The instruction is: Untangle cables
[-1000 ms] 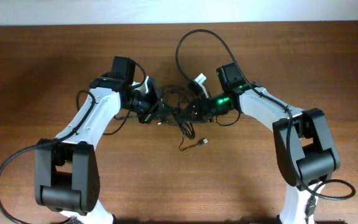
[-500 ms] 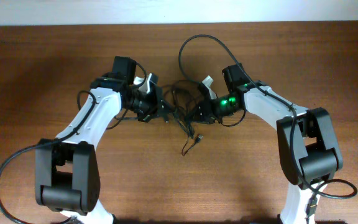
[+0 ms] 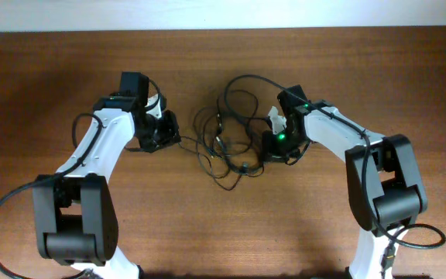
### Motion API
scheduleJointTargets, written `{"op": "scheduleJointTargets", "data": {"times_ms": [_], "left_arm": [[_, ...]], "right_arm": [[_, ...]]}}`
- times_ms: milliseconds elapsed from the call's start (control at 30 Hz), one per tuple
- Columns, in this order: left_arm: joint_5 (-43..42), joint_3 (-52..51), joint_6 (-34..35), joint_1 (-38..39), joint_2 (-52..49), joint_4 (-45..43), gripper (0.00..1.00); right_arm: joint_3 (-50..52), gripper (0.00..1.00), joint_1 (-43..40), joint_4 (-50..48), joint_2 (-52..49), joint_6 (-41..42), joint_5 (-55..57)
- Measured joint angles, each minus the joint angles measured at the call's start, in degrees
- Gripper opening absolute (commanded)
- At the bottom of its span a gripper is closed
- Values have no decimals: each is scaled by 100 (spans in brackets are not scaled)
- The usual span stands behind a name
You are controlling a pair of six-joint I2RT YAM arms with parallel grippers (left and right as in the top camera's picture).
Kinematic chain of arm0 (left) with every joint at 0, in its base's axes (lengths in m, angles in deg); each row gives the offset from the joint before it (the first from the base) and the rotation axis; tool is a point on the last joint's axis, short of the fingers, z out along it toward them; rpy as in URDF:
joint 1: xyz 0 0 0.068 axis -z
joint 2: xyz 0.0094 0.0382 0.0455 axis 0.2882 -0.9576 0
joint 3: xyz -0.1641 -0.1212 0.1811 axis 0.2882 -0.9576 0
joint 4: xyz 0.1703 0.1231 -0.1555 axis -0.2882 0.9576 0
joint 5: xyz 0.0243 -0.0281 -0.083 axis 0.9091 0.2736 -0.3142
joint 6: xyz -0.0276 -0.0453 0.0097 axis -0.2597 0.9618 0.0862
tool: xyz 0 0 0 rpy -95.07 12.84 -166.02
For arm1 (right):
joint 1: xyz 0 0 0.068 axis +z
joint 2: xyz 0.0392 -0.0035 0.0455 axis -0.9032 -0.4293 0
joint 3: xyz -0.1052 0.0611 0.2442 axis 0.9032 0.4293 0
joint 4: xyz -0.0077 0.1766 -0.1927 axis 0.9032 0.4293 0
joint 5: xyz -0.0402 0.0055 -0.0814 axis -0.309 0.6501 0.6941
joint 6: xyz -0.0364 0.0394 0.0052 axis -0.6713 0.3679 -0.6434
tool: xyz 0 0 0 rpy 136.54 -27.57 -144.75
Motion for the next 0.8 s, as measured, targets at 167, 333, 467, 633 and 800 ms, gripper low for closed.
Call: {"op": "scheduleJointTargets", "data": {"times_ms": [167, 333, 467, 633, 800], "left_arm": [[525, -212, -2, 0, 0, -22, 0], [1517, -240, 68, -11, 0, -22, 0], [1939, -306, 389, -11, 0, -46, 0], [1561, -348, 501, -15, 0, -83, 0], [-540, -358, -85, -46, 0, -564, 0]], "right_arm": [[-59, 20, 15, 17, 37, -11, 293], [-70, 26, 15, 17, 81, -22, 431], [-103, 36, 9, 162, 87, -87, 378], [-629, 47, -28, 1281, 15, -1021, -1132], [-837, 54, -46, 1325, 15, -1917, -3101]]}}
